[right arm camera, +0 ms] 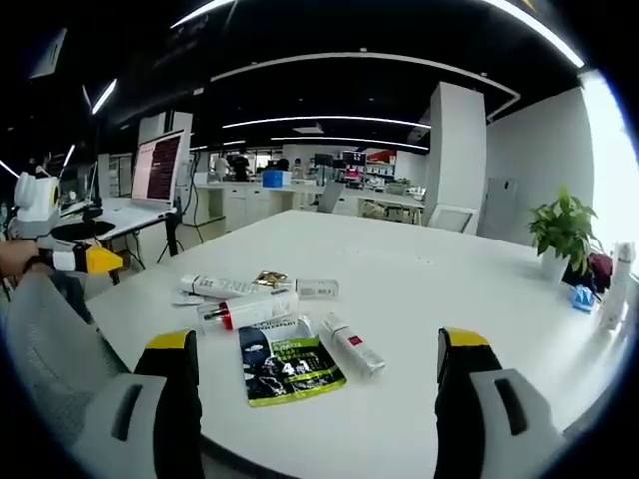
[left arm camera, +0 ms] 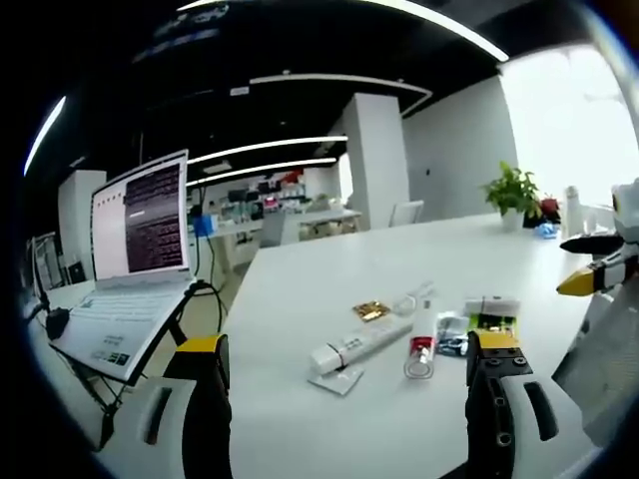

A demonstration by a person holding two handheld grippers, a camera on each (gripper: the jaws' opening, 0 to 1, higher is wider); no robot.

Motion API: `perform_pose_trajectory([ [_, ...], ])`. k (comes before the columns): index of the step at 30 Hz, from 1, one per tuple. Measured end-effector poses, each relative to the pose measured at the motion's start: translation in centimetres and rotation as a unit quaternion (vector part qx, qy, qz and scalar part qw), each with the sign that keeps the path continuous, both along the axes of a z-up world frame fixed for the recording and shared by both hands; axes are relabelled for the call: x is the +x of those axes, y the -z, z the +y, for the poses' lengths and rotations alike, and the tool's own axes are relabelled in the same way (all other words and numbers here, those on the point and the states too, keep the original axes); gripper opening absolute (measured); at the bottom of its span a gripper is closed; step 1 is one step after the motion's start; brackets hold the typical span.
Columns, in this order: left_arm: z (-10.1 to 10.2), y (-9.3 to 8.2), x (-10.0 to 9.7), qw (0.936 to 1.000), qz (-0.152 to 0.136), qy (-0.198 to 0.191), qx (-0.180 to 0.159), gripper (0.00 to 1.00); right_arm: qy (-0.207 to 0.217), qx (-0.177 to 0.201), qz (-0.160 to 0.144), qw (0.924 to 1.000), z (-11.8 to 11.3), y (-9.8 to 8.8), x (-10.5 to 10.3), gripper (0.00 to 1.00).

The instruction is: Arrange the skincare products in the storage area until every visible bottle or jar stands upright without overlapping.

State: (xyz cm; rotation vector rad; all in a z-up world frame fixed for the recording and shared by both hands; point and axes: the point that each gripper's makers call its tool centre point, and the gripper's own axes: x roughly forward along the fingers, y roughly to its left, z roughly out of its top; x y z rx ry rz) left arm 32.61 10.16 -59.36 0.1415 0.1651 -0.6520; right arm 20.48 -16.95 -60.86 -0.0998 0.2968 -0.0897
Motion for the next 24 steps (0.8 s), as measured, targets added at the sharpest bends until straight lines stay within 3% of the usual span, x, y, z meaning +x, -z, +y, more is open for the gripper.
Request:
perform_pose_trajectory([
  [24, -0.03, 0.20, 0.13, 1.0000, 0.001, -0.003, 0.006, 0.97, -0.003, -0.008, 0.010, 0.9999, 0.00, 0.39, 0.08, 1.00],
])
